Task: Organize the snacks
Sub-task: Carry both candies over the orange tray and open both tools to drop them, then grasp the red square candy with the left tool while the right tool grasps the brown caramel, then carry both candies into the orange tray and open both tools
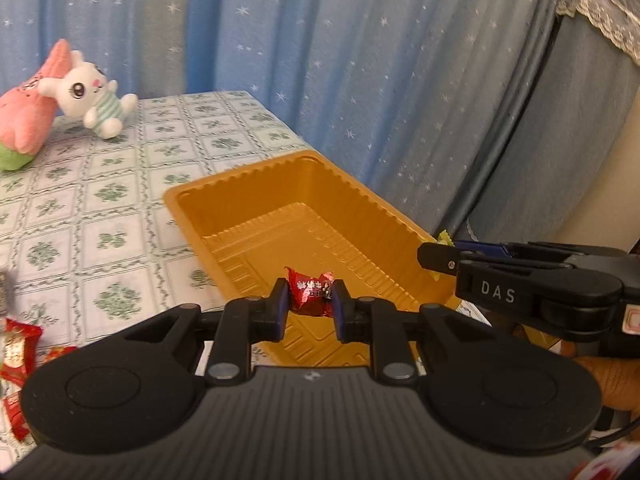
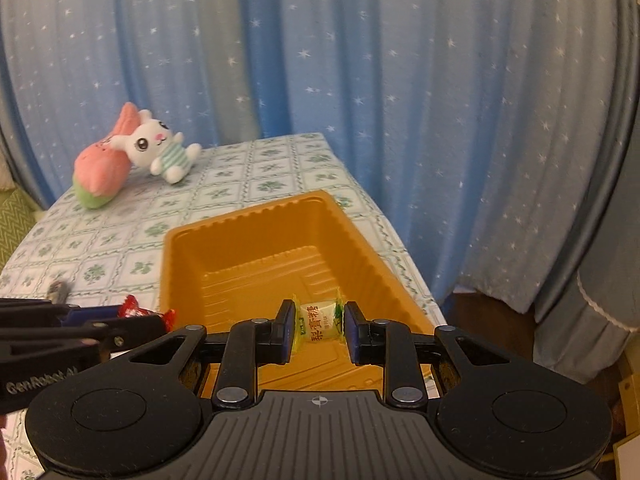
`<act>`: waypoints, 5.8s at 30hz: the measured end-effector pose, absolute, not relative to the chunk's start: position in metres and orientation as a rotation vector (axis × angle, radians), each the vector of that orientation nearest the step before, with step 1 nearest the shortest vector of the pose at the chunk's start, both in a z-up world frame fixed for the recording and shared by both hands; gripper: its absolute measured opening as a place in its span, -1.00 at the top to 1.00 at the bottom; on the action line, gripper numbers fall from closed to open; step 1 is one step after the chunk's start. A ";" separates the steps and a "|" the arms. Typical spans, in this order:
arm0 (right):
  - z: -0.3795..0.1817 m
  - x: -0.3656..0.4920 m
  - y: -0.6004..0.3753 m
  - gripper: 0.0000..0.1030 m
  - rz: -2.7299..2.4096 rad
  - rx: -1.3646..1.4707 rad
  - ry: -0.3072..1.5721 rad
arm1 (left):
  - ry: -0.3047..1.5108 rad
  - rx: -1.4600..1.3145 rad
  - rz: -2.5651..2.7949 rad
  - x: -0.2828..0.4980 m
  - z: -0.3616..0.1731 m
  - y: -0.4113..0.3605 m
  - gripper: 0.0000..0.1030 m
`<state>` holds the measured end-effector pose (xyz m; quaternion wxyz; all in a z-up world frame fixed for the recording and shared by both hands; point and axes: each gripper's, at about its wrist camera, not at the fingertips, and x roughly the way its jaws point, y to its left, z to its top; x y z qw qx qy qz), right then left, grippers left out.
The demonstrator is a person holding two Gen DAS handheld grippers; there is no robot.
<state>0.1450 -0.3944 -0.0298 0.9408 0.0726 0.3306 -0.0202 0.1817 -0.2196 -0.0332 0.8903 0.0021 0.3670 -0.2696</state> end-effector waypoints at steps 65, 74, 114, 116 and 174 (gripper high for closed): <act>-0.025 0.056 -0.237 -0.33 0.234 0.133 0.760 | 0.772 -0.028 -0.100 0.059 -0.018 0.009 -0.58; -0.033 0.068 -0.217 -0.32 0.259 0.090 0.752 | 0.808 0.074 -0.197 0.083 -0.029 0.013 -0.49; -0.115 0.160 -0.155 -0.07 0.448 -0.021 0.800 | 0.892 0.199 -0.466 0.188 -0.092 0.019 0.57; -0.119 0.163 -0.147 0.03 0.473 -0.059 0.800 | 0.888 0.179 -0.452 0.184 -0.087 0.023 0.57; -0.031 0.131 -0.410 0.60 0.001 0.234 0.677 | 0.808 0.062 -0.524 0.175 -0.025 -0.222 0.57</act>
